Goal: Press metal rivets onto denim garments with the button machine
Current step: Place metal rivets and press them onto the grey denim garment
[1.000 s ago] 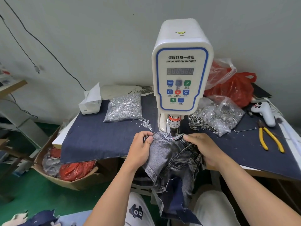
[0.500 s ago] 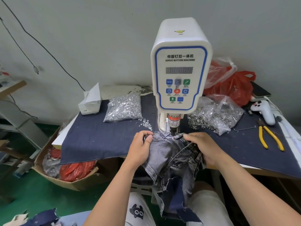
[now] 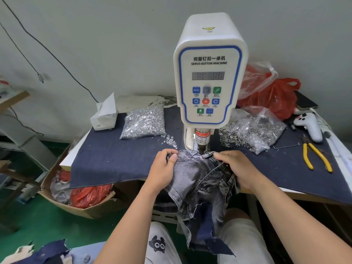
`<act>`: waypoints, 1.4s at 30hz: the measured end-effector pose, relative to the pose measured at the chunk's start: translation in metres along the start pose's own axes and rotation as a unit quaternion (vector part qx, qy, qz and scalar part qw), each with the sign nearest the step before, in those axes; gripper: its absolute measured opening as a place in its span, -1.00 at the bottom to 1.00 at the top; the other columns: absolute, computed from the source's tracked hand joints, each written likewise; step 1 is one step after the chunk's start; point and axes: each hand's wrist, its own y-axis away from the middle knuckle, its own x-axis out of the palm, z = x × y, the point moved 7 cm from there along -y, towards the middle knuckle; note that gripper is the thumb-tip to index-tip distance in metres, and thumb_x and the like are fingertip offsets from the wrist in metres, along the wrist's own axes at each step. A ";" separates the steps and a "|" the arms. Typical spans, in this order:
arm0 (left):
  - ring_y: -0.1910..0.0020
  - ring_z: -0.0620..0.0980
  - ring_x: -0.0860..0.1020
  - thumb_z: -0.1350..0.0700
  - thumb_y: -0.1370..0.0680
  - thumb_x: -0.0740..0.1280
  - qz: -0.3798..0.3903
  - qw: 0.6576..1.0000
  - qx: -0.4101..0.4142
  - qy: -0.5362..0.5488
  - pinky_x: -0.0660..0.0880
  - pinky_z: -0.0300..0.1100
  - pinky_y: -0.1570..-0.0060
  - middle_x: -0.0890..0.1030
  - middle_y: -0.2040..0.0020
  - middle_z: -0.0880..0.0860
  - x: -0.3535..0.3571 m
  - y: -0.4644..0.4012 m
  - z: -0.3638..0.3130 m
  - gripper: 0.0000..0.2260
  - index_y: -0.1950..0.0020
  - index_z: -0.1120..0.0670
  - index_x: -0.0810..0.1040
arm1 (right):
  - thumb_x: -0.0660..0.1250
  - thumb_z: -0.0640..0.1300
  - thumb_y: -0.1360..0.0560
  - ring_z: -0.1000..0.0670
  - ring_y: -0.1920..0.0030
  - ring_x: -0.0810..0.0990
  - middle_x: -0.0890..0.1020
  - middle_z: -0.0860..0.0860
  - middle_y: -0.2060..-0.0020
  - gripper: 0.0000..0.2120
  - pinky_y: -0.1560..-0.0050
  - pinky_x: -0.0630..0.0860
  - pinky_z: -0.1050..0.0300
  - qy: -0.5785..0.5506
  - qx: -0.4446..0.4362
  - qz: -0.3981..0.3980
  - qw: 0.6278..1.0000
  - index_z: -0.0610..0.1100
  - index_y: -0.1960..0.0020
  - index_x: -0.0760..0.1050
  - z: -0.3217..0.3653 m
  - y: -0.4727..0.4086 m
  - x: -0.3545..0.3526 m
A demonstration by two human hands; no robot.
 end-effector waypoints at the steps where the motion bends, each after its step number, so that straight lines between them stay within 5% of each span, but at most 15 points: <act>1: -0.15 -0.33 0.45 0.03 -0.75 0.22 0.000 1.000 0.000 -0.001 0.32 -0.29 -0.09 0.49 -0.17 -0.20 0.000 0.000 0.000 -0.89 -0.16 -0.18 0.50 | 0.36 -0.01 -0.61 -0.04 -0.04 0.73 0.77 -0.09 0.06 -0.74 -0.16 0.54 0.02 0.004 -0.001 0.000 1.000 -0.13 0.08 0.74 0.000 0.000 0.000; 7: -0.14 -0.33 0.45 0.04 -0.75 0.22 0.001 1.000 0.004 -0.004 0.34 -0.45 -0.02 0.50 -0.18 -0.16 -0.001 0.000 -0.001 -0.89 -0.18 -0.15 0.50 | 0.36 -0.01 -0.61 0.00 -0.03 0.74 0.77 -0.07 0.06 -0.75 -0.14 0.52 0.03 0.011 0.002 0.003 1.000 -0.11 0.06 0.75 0.000 -0.001 -0.001; 13: -0.16 -0.32 0.46 0.05 -0.75 0.23 0.003 1.000 0.011 0.003 0.35 -0.45 -0.04 0.51 -0.20 -0.15 -0.002 0.001 -0.003 -0.89 -0.18 -0.16 0.50 | 0.38 0.02 -0.59 -0.08 -0.08 0.72 0.77 -0.08 0.06 -0.75 -0.37 0.49 -0.17 0.016 0.006 0.001 1.000 -0.10 0.07 0.74 0.000 0.000 -0.001; 25: -0.15 -0.32 0.46 0.05 -0.75 0.22 0.007 1.000 0.004 -0.001 0.34 -0.45 -0.03 0.50 -0.20 -0.16 -0.001 0.001 -0.002 -0.88 -0.18 -0.17 0.50 | 0.40 0.18 -0.45 -0.08 -0.16 0.69 0.77 -0.01 0.03 -0.67 -0.44 0.42 -0.26 0.021 0.012 0.003 1.000 -0.04 0.04 0.75 0.000 0.000 0.000; 30: -0.17 -0.29 0.46 0.04 -0.75 0.23 0.009 1.000 0.000 0.009 0.33 -0.27 -0.10 0.49 -0.19 -0.17 -0.002 0.003 -0.005 -0.87 -0.13 -0.21 0.49 | 0.36 0.12 -0.55 -0.04 -0.06 0.74 0.77 -0.05 0.05 -0.70 -0.40 0.46 -0.23 0.024 0.004 0.017 1.000 -0.06 0.03 0.75 0.001 0.002 0.002; 38: -0.14 -0.26 0.49 0.01 -0.74 0.24 0.010 1.000 -0.010 0.026 0.35 -0.38 -0.02 0.54 -0.19 -0.16 -0.004 0.006 -0.006 -0.90 -0.16 -0.18 0.53 | 0.32 0.11 -0.61 -0.09 -0.10 0.73 0.76 -0.09 -0.01 -0.68 -0.39 0.47 -0.23 0.024 0.016 0.035 0.999 -0.08 -0.05 0.74 0.003 0.007 0.004; 42: -0.03 -0.40 0.51 -0.05 -0.75 0.19 0.011 0.997 -0.038 0.067 0.37 -0.38 0.03 0.61 -0.05 -0.30 -0.012 0.011 -0.004 -0.80 -0.09 -0.23 0.60 | 0.30 0.07 -0.65 -0.10 -0.09 0.73 0.76 -0.12 0.00 -0.69 -0.36 0.50 -0.22 0.024 0.016 0.048 0.998 -0.09 0.01 0.73 0.006 0.010 0.004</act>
